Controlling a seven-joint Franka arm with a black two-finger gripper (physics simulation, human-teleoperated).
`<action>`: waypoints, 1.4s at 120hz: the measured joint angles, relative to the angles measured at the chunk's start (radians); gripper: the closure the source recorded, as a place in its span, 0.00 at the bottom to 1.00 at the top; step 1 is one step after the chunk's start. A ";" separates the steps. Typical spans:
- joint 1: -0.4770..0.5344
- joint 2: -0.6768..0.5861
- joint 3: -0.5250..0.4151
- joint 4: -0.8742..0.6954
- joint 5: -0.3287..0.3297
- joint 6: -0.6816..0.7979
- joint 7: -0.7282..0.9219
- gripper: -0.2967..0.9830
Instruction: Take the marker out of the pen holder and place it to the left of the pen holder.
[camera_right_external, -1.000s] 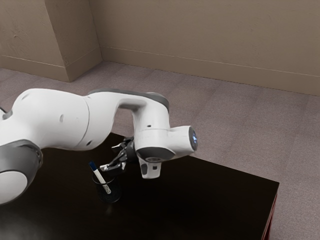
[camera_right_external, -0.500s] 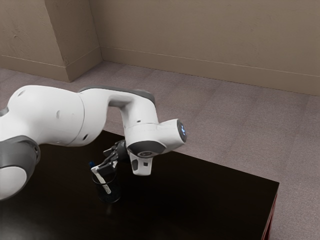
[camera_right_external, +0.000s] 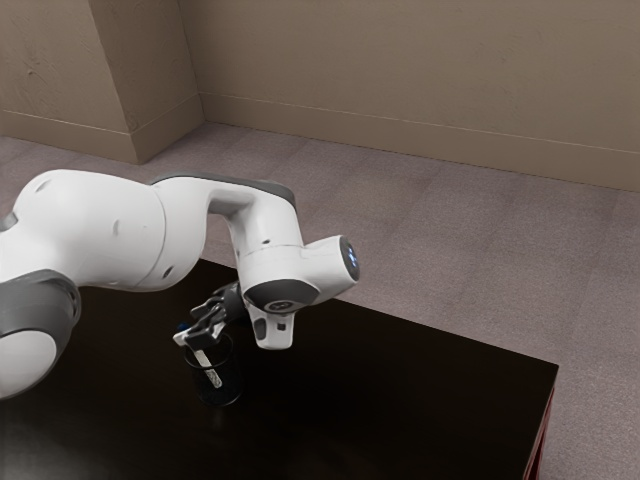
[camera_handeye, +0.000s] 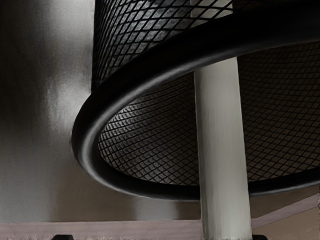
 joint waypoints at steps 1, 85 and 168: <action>0.000 0.000 0.000 0.000 0.000 -0.001 -0.002 0.44; -0.039 -0.025 0.075 0.032 0.015 -0.123 -0.103 0.83; -0.061 -0.072 0.170 0.125 0.070 -0.262 -0.051 0.85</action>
